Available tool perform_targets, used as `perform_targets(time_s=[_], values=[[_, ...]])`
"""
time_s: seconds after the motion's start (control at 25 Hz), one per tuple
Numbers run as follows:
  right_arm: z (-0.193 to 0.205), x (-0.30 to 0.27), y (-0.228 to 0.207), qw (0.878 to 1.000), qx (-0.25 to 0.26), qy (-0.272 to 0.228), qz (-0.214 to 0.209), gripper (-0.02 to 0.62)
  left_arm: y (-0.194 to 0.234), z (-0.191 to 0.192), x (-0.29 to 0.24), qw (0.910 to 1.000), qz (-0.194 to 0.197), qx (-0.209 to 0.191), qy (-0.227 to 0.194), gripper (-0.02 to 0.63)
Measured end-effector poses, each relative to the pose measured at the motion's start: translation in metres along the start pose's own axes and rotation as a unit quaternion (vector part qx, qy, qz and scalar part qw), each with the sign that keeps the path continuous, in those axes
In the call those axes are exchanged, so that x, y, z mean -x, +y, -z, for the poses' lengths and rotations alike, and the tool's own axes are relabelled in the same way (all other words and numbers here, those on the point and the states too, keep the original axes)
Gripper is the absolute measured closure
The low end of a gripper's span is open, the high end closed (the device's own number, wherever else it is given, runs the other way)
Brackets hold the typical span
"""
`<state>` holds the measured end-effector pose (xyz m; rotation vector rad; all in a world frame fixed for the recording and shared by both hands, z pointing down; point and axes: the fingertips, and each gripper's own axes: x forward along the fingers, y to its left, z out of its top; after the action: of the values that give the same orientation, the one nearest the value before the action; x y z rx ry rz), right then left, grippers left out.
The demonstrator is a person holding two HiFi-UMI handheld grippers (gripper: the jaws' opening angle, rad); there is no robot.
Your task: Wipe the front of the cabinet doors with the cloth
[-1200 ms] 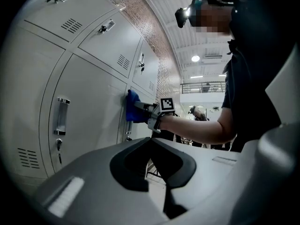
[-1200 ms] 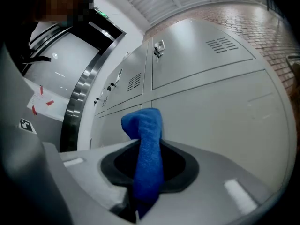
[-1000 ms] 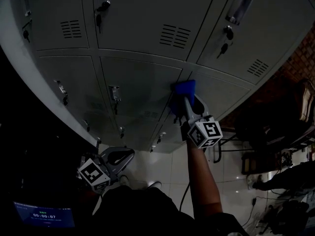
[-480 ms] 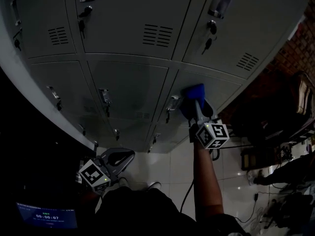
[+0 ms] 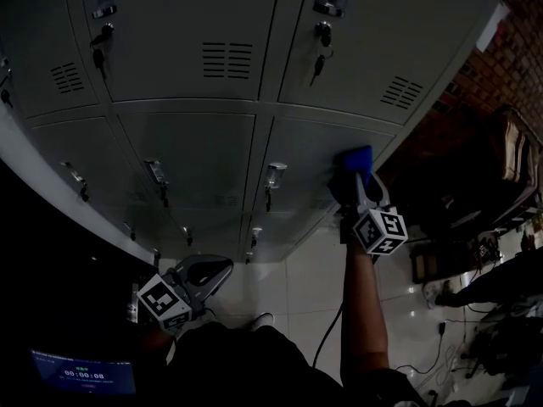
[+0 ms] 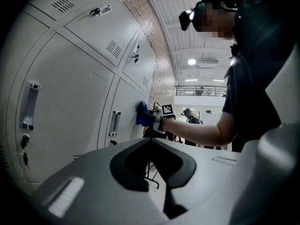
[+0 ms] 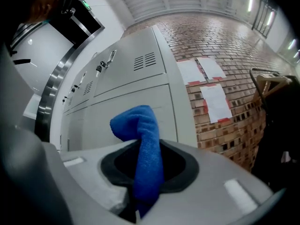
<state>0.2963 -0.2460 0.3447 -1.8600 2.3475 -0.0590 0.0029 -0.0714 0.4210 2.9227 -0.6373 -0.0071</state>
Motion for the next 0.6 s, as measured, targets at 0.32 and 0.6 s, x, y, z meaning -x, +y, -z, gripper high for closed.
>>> perform_targets(time_s=[0.32, 0.6], values=[[0.002, 0.014, -0.040, 1.000, 0.005, 0.007, 0.026, 0.514, -0.007, 0.001, -0.030, 0.9999, 0.015, 0.001, 0.000, 0.604], [0.000, 0.026, -0.018, 1.000, 0.014, -0.004, -0.007, 0.514, -0.013, 0.006, -0.038, 0.9997, 0.023, -0.003, 0.005, 0.604]])
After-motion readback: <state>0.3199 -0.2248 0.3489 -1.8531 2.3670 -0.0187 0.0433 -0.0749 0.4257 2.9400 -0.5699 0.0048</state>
